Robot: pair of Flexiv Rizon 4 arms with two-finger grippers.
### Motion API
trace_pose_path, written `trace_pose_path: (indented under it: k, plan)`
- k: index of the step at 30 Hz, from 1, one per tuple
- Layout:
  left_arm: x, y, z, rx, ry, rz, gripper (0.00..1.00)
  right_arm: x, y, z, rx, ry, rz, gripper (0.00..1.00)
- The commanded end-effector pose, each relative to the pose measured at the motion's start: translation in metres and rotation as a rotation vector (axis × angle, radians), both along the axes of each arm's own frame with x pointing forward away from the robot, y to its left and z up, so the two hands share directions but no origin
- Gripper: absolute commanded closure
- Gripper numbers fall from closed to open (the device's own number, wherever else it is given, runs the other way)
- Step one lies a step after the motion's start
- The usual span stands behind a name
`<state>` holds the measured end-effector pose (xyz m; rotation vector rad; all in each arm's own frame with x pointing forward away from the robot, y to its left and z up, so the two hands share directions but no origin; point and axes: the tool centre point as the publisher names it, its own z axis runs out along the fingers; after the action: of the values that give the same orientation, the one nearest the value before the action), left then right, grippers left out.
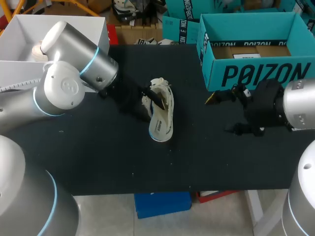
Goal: Take the shoe out of the shoebox, open the shoe tongue, remove and reinsert the insole, then place the shoe into the shoebox
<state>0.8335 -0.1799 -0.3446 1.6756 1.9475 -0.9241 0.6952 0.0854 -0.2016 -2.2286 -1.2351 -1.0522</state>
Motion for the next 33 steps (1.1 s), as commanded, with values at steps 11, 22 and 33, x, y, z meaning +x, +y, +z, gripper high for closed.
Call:
trace_pose_path:
  k: [11,22,33]
  plan:
    - [-0.006,0.002,-0.018,0.006,0.029,0.002,0.73,0.000,0.002,-0.001,-0.002,-0.001,-0.002,0.00]
    - [-0.001,-0.005,-0.018,0.001,0.023,-0.018,1.00,0.000,0.002,-0.001,-0.002,-0.001,-0.002,0.00]
    - [0.009,-0.006,-0.026,0.006,0.006,-0.013,1.00,0.000,0.002,-0.001,-0.002,-0.001,-0.002,0.00]
